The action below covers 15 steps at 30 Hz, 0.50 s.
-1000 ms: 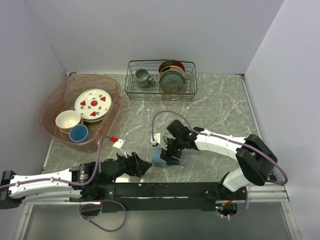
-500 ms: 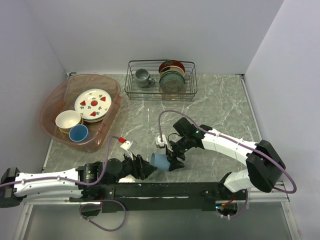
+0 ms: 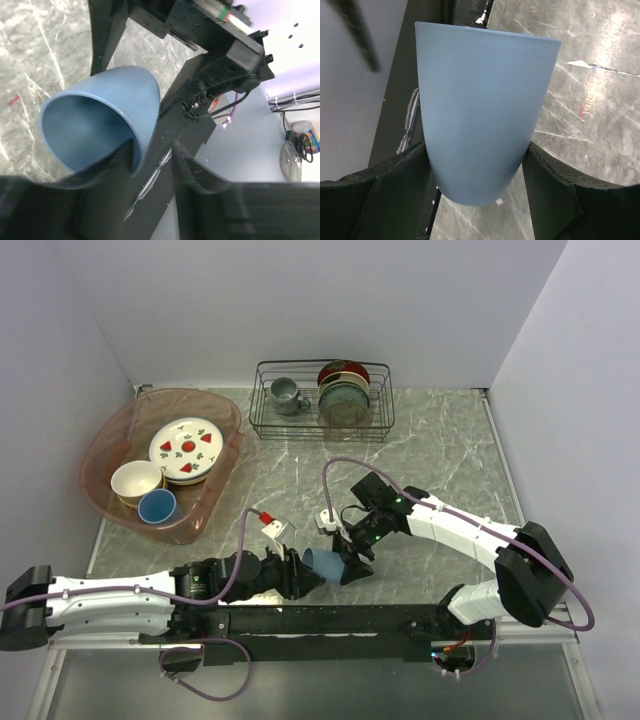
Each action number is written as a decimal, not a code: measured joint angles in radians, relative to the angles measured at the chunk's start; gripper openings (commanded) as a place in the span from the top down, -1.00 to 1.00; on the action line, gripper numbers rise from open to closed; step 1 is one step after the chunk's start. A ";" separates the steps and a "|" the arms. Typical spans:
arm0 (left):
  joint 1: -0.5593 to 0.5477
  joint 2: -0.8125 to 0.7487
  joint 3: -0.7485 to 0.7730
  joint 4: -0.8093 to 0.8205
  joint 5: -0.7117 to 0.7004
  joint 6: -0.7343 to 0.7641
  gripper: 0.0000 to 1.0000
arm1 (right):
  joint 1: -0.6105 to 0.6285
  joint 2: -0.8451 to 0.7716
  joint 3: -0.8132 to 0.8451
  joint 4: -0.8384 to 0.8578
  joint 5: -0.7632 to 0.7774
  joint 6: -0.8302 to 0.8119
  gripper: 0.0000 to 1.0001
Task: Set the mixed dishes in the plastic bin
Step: Pick up the cup at the center of the board.
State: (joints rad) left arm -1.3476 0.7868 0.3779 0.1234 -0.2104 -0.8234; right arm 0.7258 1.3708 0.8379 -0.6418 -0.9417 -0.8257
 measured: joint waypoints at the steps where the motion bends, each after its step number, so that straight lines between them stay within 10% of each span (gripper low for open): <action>1: 0.004 0.016 0.003 0.005 0.008 0.003 0.85 | 0.000 0.000 0.000 -0.003 -0.003 -0.004 0.88; 8: 0.013 0.056 0.084 -0.063 0.027 0.029 0.98 | -0.016 -0.014 0.002 -0.031 -0.037 -0.038 -0.90; 15: 0.040 -0.050 0.154 -0.280 -0.145 -0.011 0.99 | -0.143 -0.123 0.010 -0.016 -0.008 0.011 -1.00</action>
State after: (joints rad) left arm -1.3071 0.7372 0.5323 -0.1562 -0.3550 -0.8341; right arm 0.5831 1.2476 0.8474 -0.6575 -0.9497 -0.8150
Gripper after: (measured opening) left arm 0.042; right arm 0.995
